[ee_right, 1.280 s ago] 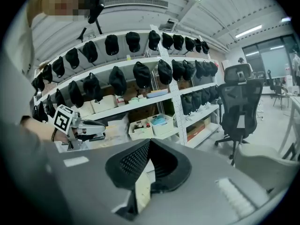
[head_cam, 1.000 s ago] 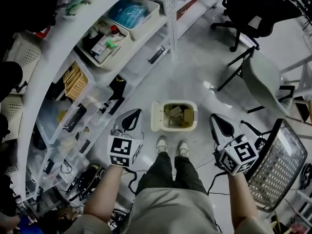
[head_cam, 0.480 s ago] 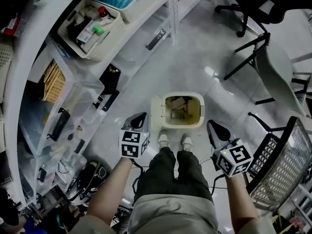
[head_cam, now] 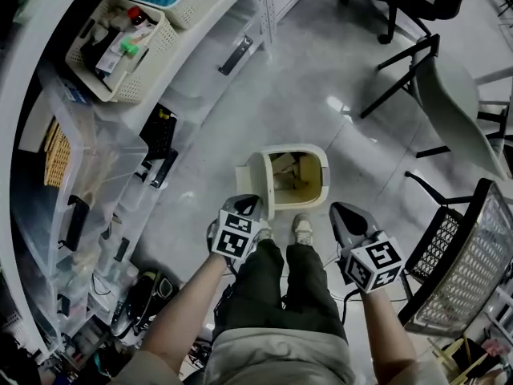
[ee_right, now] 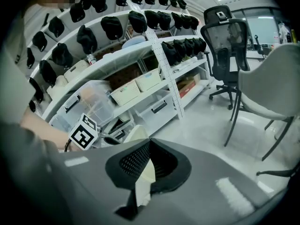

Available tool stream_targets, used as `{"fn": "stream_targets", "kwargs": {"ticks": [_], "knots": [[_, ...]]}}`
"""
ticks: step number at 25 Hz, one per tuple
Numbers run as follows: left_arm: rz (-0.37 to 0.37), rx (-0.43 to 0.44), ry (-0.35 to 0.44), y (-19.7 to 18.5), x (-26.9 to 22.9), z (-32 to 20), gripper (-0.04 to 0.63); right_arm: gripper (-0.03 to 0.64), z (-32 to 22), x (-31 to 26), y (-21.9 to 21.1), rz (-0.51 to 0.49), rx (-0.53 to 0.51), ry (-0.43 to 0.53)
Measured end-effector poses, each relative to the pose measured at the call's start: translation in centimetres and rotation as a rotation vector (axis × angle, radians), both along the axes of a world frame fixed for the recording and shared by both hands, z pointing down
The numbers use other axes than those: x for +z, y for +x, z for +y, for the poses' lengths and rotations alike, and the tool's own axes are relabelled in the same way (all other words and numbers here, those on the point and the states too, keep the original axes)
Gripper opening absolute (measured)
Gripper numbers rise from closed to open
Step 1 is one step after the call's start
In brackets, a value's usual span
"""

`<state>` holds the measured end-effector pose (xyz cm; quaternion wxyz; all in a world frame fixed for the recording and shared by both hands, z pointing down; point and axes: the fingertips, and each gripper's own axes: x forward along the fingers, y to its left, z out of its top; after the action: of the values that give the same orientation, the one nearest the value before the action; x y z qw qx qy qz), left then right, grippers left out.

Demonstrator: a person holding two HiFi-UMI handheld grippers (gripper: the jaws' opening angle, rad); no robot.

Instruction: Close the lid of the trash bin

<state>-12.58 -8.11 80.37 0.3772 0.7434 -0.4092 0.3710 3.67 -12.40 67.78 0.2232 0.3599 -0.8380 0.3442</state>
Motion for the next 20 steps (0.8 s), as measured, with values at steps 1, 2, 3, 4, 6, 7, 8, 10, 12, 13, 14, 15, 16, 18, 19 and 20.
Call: {"fn": "stream_targets", "kwargs": {"ticks": [1,2,3,4,6,7,8,10,12,13,14,15,16,18,19,20], "knots": [[-0.005,0.029,-0.016,0.9,1.0,0.0,0.002,0.003,-0.1,0.5,0.4,0.001,0.014,-0.003],[-0.008,0.050,-0.030,1.7,1.9,0.0,0.002,0.003,-0.1,1.1,0.9,0.002,0.030,-0.007],[-0.008,0.064,-0.040,2.3,2.8,-0.1,0.002,0.003,-0.1,1.7,1.4,0.003,0.046,-0.013],[-0.009,0.073,-0.048,2.9,3.6,-0.2,0.002,0.003,0.0,2.3,2.0,0.004,0.063,-0.019],[-0.006,0.089,-0.058,3.8,5.0,-0.5,0.002,0.003,0.2,3.8,3.0,0.009,0.090,-0.032],[-0.002,0.101,-0.061,4.4,5.6,-0.6,0.002,0.003,0.3,4.5,3.5,0.012,0.100,-0.037],[0.003,0.118,-0.061,5.0,6.3,-0.7,0.002,0.003,0.4,5.2,4.0,0.016,0.108,-0.041],[0.013,0.156,-0.061,6.4,7.7,-0.9,0.002,0.003,0.5,6.7,5.0,0.020,0.123,-0.048],[0.014,0.183,-0.074,7.7,9.3,-1.1,0.002,0.003,0.6,8.1,5.9,0.021,0.141,-0.054],[0.008,0.191,-0.085,8.2,10.1,-1.1,0.002,0.003,0.6,8.7,6.2,0.020,0.151,-0.057],[0.000,0.195,-0.095,8.6,10.9,-1.1,0.002,0.003,0.6,9.2,6.6,0.018,0.160,-0.058],[-0.009,0.195,-0.103,9.0,11.7,-1.1,0.002,0.003,0.6,9.7,6.9,0.015,0.168,-0.059],[-0.017,0.192,-0.110,9.2,12.4,-1.2,0.002,0.003,0.6,10.1,7.1,0.013,0.175,-0.059],[-0.029,0.182,-0.127,9.5,13.8,-1.1,0.002,0.003,0.7,10.8,7.6,0.011,0.182,-0.060],[-0.030,0.175,-0.136,9.5,14.4,-1.1,0.002,0.003,0.8,11.2,7.8,0.011,0.182,-0.060],[-0.027,0.168,-0.146,9.6,14.9,-1.2,0.002,0.003,0.9,11.5,8.0,0.011,0.181,-0.060]]}}
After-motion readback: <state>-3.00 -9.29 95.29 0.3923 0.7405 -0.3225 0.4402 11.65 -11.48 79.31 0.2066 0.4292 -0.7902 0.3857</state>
